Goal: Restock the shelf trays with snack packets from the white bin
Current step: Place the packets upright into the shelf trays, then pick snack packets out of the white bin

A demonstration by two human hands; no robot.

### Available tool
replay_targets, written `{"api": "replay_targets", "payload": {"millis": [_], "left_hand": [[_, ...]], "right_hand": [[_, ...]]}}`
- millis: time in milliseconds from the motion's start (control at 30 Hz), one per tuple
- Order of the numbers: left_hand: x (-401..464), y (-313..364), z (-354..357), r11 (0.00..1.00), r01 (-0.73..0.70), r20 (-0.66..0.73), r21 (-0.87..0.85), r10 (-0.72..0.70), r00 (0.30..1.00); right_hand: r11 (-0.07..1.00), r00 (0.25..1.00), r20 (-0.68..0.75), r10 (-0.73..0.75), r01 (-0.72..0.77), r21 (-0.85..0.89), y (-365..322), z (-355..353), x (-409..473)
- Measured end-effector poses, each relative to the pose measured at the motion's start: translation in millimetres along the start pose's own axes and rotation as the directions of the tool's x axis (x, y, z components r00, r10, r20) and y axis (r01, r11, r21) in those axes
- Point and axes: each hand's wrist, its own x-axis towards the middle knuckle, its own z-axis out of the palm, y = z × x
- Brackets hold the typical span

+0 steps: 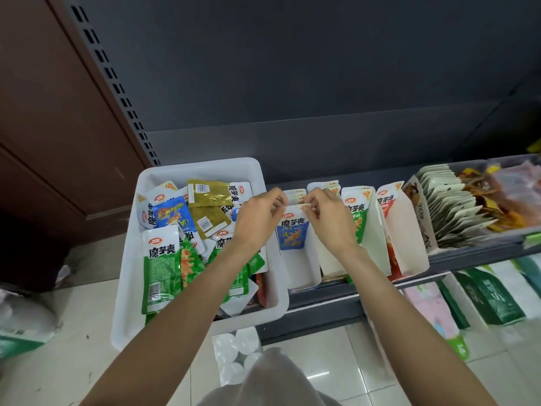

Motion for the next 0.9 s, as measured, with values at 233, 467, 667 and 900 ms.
{"api": "replay_targets", "payload": {"millis": [233,467,667,900], "left_hand": [[-23,-2,-34,0.971,-0.163,-0.228,0.176,0.201,0.953],[-99,-59,-67,0.924,0.094,0.085,0.37,-0.135,0.987],[-126,-68,-71,0.907,0.267,0.16,0.325,-0.331,0.93],[-110,-41,-79,0.727,0.607,0.196,-0.321,-0.577,0.793]], "right_hand": [[0.992,0.979,-0.161,-0.121,0.124,0.008,-27,-9,-12],[0.973,0.917,0.326,-0.229,0.227,0.044,-84,22,-54],[0.94,0.911,0.392,-0.125,0.235,-0.246,-113,60,-56],[0.942,0.965,0.252,0.076,-0.152,0.299,-121,46,-60]]}}
